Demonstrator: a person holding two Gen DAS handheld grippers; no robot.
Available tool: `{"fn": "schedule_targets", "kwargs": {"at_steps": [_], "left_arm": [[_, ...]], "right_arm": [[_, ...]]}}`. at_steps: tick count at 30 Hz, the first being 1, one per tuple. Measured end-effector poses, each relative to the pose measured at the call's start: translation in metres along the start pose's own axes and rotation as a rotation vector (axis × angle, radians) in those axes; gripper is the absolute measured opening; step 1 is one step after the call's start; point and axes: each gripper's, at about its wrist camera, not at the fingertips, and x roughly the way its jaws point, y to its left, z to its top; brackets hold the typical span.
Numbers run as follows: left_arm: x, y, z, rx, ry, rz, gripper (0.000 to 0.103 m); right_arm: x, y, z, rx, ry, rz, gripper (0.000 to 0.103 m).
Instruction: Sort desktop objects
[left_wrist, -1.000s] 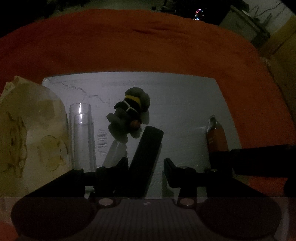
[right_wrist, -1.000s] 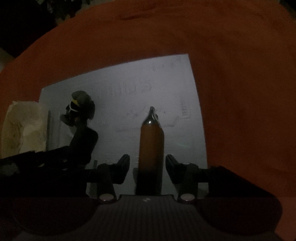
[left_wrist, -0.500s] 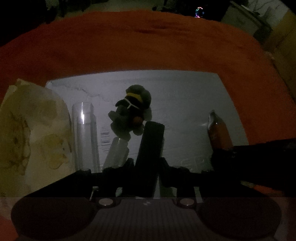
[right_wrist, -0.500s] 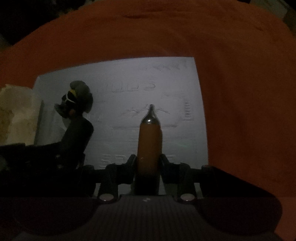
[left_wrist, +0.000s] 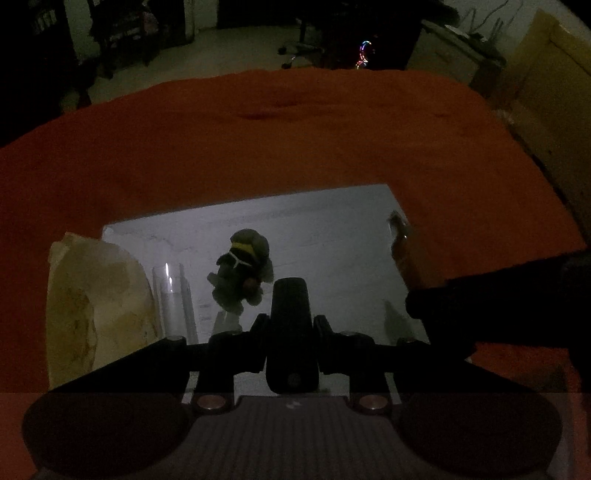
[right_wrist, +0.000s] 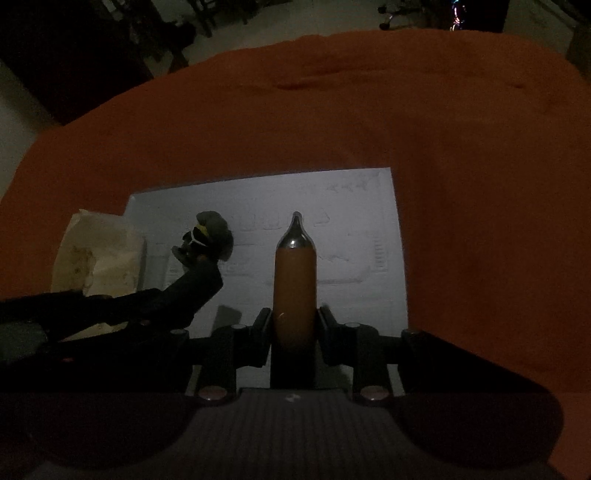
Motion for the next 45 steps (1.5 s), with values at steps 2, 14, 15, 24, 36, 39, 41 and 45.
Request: {"fn": "schedule_targets", "kwargs": {"at_steps": [2,14,15,24,36,39,41,45], "left_arm": [[-0.006,-0.002,-0.004,-0.008,0.0,0.003,0.021],[-0.094,-0.019,-0.035,0.14,-0.077,-0.076,0.021],[-0.1,-0.022,-0.041,0.151,-0.078,-0.077,0.021],[-0.136,-0.045,-0.095,0.199,-0.051,-0.088,0.021],[-0.137,-0.058,-0.154,0.199,-0.021,-0.094,0.021],[-0.125,-0.06,-0.173,0.212,0.01,-0.072,0.021],[-0.113,-0.059,-0.184,0.205,0.062,-0.053,0.021],[-0.097,-0.053,-0.199,0.183,0.148,-0.045,0.021]], "right_arm": [[-0.003,-0.001,-0.003,0.004,0.01,0.01,0.028],[-0.073,0.003,-0.028,0.005,-0.02,0.158,0.028],[-0.079,0.005,-0.033,-0.003,-0.018,0.167,0.028],[-0.102,0.023,-0.089,-0.067,0.059,0.229,0.028],[-0.094,0.018,-0.165,-0.024,0.157,0.236,0.028],[-0.084,0.014,-0.18,-0.014,0.197,0.218,0.028],[-0.073,0.013,-0.189,-0.021,0.225,0.198,0.028],[-0.06,0.012,-0.2,-0.061,0.259,0.158,0.028]]}}
